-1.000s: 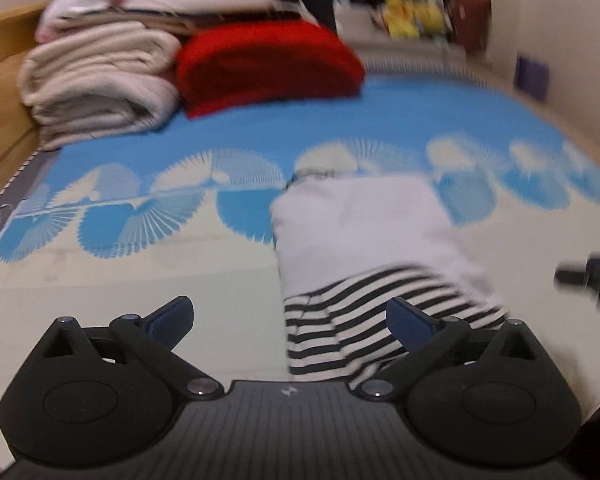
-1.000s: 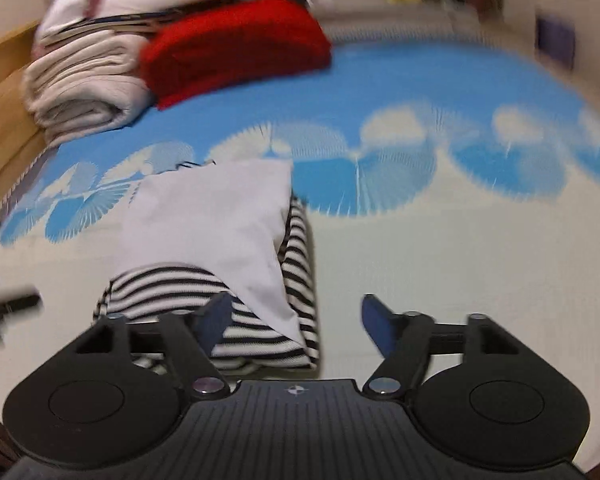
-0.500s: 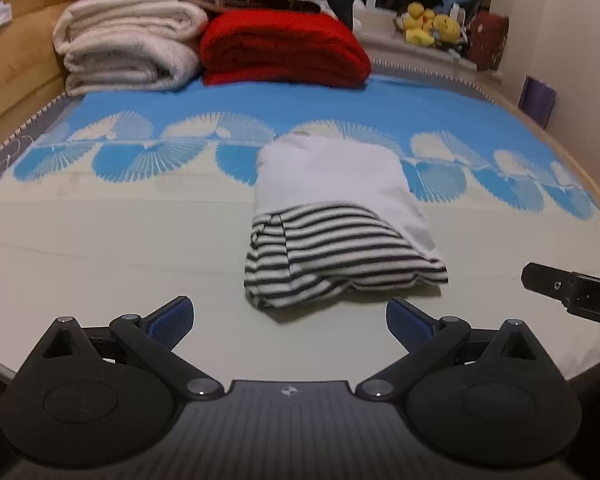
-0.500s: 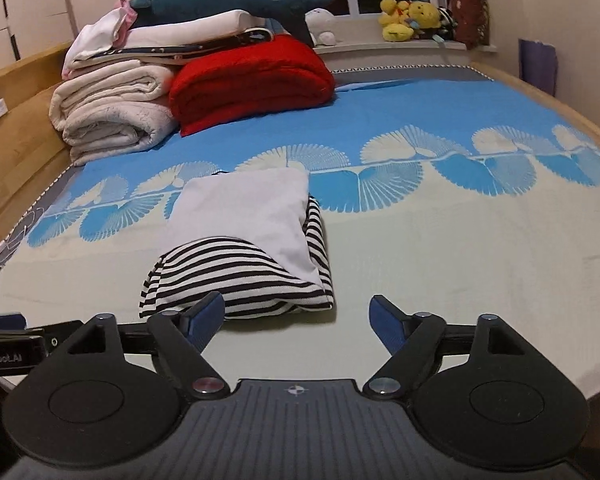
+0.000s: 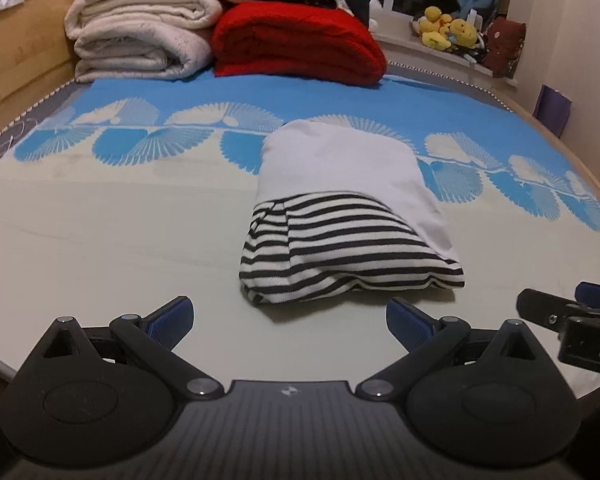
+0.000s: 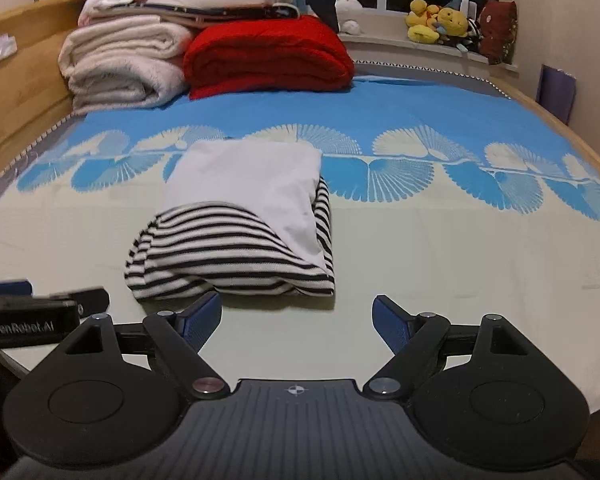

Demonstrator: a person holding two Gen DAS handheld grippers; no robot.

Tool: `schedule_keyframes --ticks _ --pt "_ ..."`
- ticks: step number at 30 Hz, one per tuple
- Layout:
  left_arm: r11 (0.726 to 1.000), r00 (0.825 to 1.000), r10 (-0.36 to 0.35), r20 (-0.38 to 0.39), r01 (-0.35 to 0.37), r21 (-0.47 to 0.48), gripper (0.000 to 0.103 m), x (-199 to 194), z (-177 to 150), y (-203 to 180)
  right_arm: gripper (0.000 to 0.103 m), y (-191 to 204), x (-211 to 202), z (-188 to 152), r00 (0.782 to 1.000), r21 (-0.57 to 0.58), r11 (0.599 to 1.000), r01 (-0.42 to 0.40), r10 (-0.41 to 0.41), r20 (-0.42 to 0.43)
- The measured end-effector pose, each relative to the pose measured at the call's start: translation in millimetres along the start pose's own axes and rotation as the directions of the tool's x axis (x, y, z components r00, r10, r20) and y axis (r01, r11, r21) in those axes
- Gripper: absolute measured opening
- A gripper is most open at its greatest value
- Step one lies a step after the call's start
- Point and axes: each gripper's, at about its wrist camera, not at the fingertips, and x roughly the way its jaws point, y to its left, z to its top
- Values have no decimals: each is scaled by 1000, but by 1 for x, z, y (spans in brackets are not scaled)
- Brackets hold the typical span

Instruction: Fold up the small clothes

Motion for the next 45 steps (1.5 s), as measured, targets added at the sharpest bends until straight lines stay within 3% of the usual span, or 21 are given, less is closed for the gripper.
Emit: schedule_keyframes --ticks 9,45 --pt "999 999 -40 21 40 32 103 -6 -2 -3 84 5 0 -2 1000 -31 1000 4 -4 7" --pt "998 999 -51 17 50 49 103 -9 -8 -9 84 9 -6 -6 1000 -54 998 -11 12 13"
